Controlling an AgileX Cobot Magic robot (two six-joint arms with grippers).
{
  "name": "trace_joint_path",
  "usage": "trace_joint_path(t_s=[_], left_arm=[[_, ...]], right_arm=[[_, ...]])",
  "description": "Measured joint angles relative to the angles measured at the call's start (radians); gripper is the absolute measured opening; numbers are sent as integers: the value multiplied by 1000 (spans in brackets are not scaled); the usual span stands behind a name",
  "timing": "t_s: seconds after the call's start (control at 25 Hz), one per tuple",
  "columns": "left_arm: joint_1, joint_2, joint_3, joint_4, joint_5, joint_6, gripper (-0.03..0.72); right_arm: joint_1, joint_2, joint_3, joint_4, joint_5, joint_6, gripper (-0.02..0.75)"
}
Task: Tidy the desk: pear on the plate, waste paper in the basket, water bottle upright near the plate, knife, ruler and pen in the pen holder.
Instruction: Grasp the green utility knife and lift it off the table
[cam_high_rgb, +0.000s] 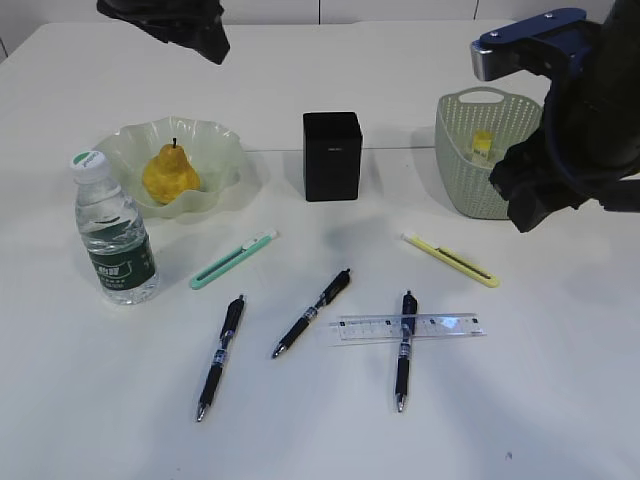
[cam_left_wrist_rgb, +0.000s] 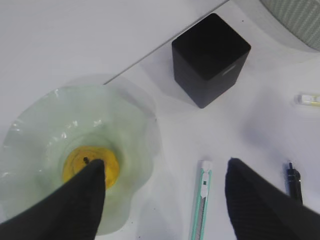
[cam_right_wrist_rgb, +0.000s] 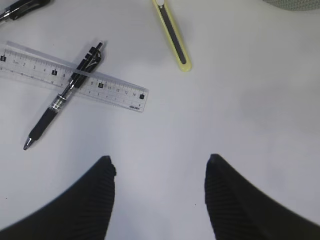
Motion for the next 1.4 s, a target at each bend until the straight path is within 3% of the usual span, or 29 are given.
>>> trace_joint_path(t_s=[0.24, 1.4], left_arm=[[-40, 88, -37, 0, 22, 10, 505], [-42, 380, -96, -48, 62, 12, 478]], right_arm=[[0, 0, 0, 0, 0, 0, 428], [0, 0, 0, 0, 2, 0, 428]])
